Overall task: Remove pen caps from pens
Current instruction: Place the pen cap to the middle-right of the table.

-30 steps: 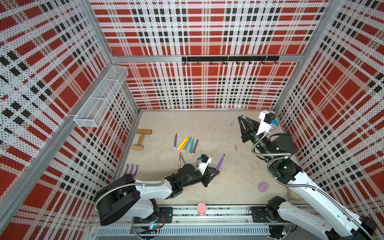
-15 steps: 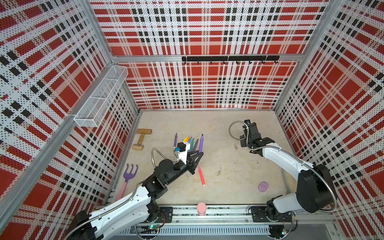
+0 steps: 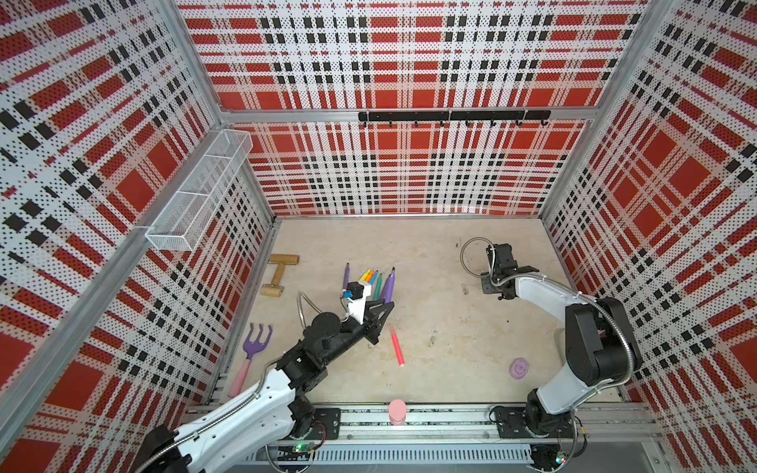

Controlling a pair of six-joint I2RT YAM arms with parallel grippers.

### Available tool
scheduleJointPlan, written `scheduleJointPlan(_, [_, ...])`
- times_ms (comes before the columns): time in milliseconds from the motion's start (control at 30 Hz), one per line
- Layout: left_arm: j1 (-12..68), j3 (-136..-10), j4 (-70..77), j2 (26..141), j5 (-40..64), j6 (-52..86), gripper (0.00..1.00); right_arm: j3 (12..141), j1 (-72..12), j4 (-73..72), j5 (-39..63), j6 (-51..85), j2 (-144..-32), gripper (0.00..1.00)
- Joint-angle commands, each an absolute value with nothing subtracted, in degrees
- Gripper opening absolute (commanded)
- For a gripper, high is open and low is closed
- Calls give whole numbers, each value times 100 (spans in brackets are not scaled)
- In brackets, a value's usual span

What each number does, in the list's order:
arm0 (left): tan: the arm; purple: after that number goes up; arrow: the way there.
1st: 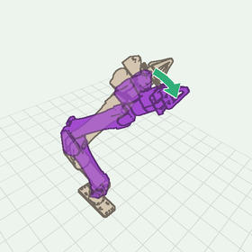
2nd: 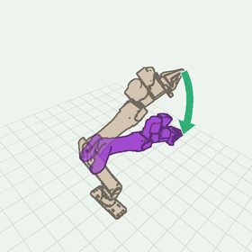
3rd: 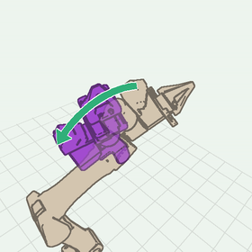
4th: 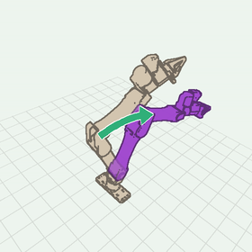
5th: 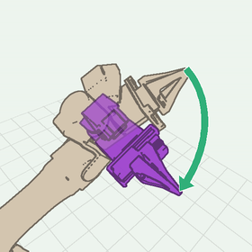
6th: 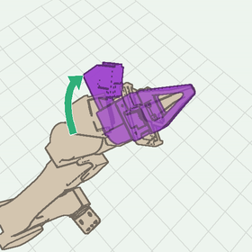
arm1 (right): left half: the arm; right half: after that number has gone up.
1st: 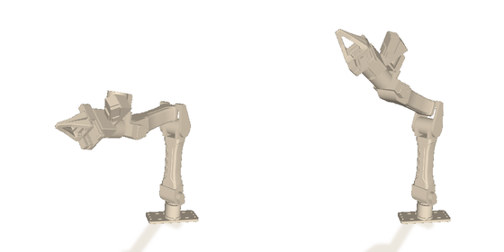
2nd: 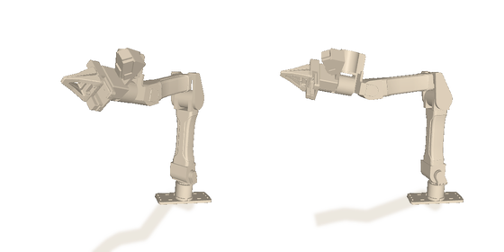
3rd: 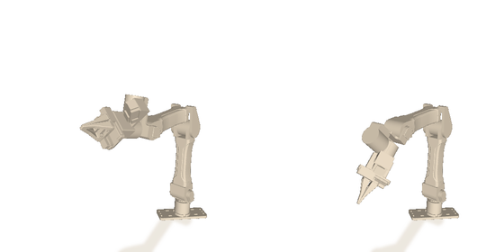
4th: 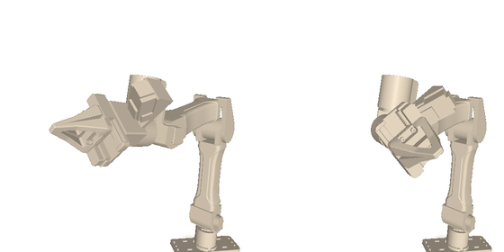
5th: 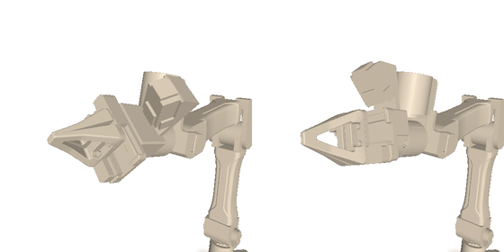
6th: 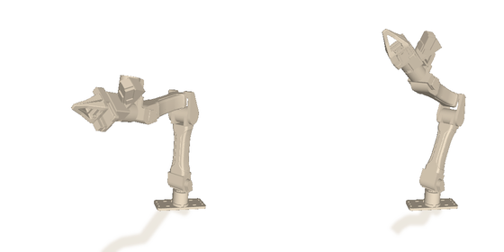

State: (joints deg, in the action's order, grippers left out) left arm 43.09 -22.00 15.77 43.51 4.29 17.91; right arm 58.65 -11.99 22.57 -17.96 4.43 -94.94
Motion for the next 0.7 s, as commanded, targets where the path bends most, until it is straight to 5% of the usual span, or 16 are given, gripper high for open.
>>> scheduleJointPlan(0, [4272, -2156, 1548, 4324, 553, 1715, 0, 6269, -1160, 2011, -1900, 301, -9836, 8])
scheduleJointPlan(667, [4184, -2207, 1424, 4429, 554, 1681, 0, 7049, -870, 1993, -1792, 119, -11071, 17])
